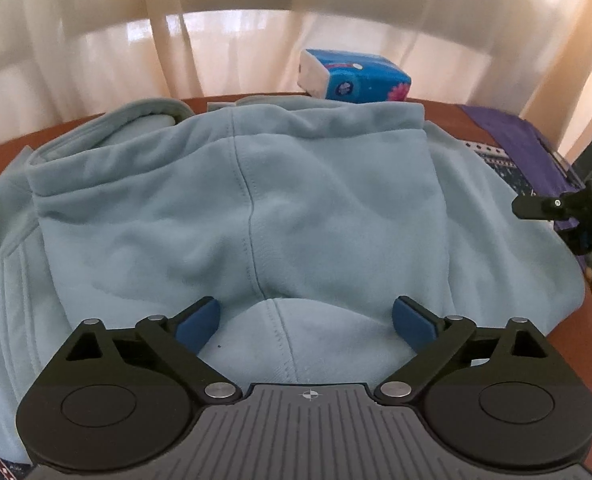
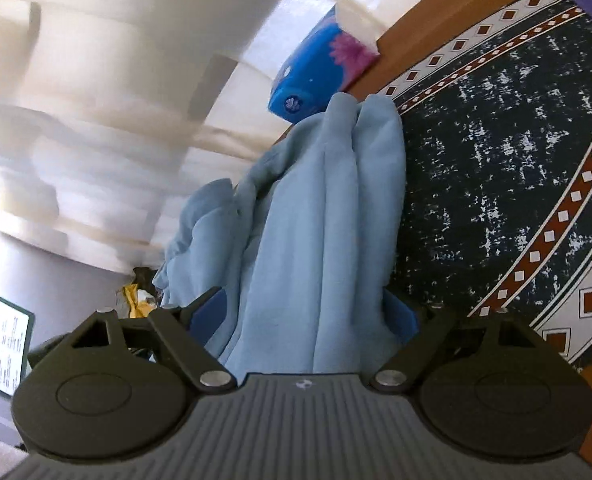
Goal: Fold clothes
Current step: 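Grasp the sweatshirt side with the right gripper and lift it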
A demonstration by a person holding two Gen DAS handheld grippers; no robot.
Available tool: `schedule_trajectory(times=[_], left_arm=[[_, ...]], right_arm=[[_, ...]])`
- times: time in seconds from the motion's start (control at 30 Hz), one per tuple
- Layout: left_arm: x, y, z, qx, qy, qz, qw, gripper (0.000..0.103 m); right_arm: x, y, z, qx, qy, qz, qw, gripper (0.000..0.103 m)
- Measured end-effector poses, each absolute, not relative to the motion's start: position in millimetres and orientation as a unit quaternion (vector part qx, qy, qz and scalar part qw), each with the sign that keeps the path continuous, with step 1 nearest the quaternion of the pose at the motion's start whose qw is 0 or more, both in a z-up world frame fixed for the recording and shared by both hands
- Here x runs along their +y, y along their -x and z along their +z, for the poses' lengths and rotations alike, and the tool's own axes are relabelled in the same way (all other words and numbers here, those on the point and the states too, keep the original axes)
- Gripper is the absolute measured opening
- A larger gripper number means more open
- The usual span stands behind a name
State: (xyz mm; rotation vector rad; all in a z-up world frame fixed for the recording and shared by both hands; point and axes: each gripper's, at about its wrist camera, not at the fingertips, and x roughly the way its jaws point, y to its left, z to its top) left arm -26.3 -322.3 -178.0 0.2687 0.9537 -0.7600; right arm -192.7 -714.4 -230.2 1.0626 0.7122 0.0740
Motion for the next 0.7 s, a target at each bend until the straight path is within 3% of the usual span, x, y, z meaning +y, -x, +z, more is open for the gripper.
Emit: schedule_trajectory(times=[0.03, 0.07, 0.1, 0.13, 0.47, 0.6, 0.7], left_arm=[[-323, 26, -178, 0.447, -0.126, -0.355, 0.811, 0.099], [-324, 26, -179, 0.448, -0.125, -0.355, 0.811, 0.1], [-325, 25, -179, 0.449, -0.125, -0.354, 0.811, 0.1], [-326, 25, -179, 0.45, -0.125, -0.354, 0.81, 0.1], [-291, 18, -127, 0.436, -0.064, -0.325, 0.836, 0.087], [-288, 19, -152, 0.434, -0.103, -0.324, 0.834, 0.085], [-291, 21, -174, 0.426, -0.136, -0.334, 0.83, 0.09]], right_arm=[[-714, 192, -231, 0.333, -0.497, 0.036, 0.8, 0.082], [-714, 192, -232, 0.334, -0.498, 0.037, 0.799, 0.07], [-714, 191, -233, 0.335, -0.5, 0.039, 0.798, 0.036], [-714, 191, -234, 0.335, -0.501, 0.04, 0.797, 0.027], [-699, 185, -200, 0.335, -0.46, 0.018, 0.822, 0.02], [-691, 181, -183, 0.343, -0.443, 0.001, 0.829, 0.019], [-684, 177, -167, 0.345, -0.44, -0.012, 0.829, 0.018]])
